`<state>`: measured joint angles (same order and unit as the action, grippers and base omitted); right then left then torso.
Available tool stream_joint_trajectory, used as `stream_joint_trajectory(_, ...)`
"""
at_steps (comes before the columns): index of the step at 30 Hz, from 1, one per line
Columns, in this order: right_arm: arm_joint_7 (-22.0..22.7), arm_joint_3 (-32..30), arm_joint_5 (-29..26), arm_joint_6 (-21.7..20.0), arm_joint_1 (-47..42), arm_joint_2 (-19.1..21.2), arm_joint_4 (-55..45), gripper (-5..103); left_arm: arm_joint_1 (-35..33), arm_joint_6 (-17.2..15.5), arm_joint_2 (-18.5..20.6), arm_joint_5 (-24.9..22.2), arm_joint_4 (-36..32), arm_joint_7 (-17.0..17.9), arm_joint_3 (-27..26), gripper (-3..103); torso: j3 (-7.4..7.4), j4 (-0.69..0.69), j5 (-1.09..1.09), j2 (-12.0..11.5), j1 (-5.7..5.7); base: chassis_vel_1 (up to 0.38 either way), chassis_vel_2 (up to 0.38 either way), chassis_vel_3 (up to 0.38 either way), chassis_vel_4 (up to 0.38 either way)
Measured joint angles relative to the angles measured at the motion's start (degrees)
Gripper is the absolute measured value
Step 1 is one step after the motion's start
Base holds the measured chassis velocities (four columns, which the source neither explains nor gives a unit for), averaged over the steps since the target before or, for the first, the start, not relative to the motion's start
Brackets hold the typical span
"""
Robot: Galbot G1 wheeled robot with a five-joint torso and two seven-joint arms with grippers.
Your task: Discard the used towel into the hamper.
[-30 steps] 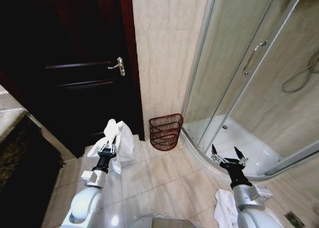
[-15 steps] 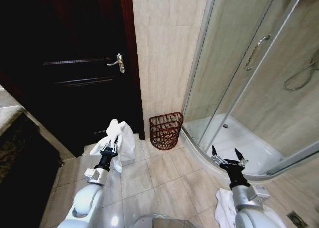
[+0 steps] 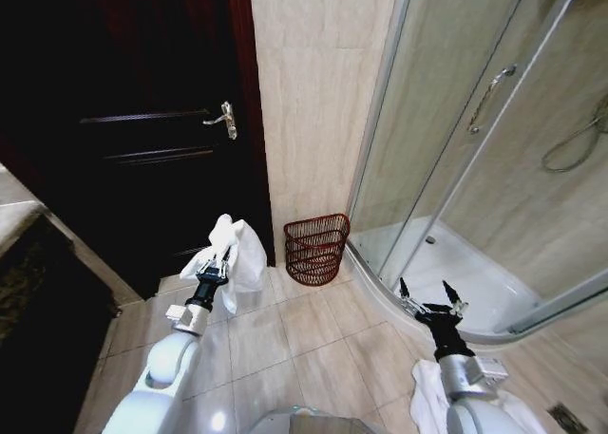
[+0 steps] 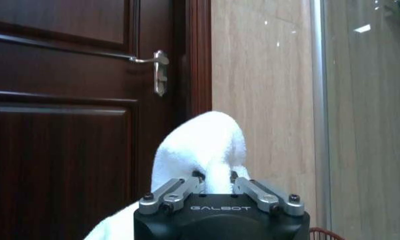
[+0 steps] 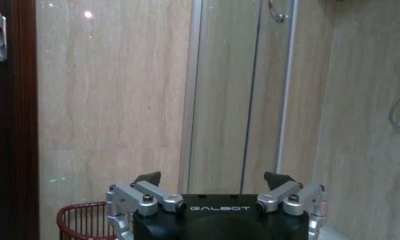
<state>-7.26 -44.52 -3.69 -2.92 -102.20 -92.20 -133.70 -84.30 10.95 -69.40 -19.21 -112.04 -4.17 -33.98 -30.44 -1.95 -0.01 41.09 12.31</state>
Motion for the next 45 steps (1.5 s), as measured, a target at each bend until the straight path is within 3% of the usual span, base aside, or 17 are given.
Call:
stream_joint_trajectory(18,0.41,0.51,1.08,-0.34,-0.09,0.04,-0.85,100,0.79,0.09,0.34,-1.20,0.57,-0.48,0.09,13,-0.19,0.00,0.00,0.25,0.19,-0.162,0.162,0.164,-0.163)
stream_joint_trajectory(27,1.16,0.63,1.26,-1.40,0.07,0.07,-0.87,100,-1.18,0.26,0.90,-1.82,-1.72,-4.42,2.03,13,-0.20,-0.02,0.02,0.38,0.14,0.012,-0.002,-0.010,0.012)
stream_joint_trajectory(35,1.65,2.05,3.98,-2.47,0.82,0.06,0.47,100,6.61,-1.30,2.06,-1.83,3.03,-4.16,10.88,13,-0.24,0.00,0.01,0.40,0.19,0.007,-0.002,-0.002,0.007)
stream_joint_trajectory(36,1.71,2.47,5.11,-2.50,0.83,0.06,0.83,100,10.13,-1.49,2.41,-1.83,6.18,-4.02,14.26,13,-0.25,0.00,0.01,0.40,0.21,0.000,0.000,0.000,0.000)
stream_joint_trajectory(40,1.90,2.69,6.32,-2.51,0.83,0.07,1.16,100,15.30,-1.58,2.49,-1.93,10.53,-3.53,19.00,13,-0.26,-0.02,0.02,0.42,0.21,0.000,0.000,0.000,0.000)
stream_joint_trajectory(43,2.49,2.41,7.08,-2.57,0.68,0.07,1.13,100,27.89,-2.90,1.22,-3.27,17.98,-1.91,28.43,13,-0.26,0.02,0.02,0.43,0.22,0.000,0.000,0.000,0.000)
stream_joint_trajectory(45,2.67,2.23,7.10,-2.60,0.65,0.07,1.05,100,30.61,-3.74,0.79,-4.04,19.30,-1.45,30.47,13,-0.26,0.02,0.02,0.44,0.21,0.000,0.000,0.000,0.000)
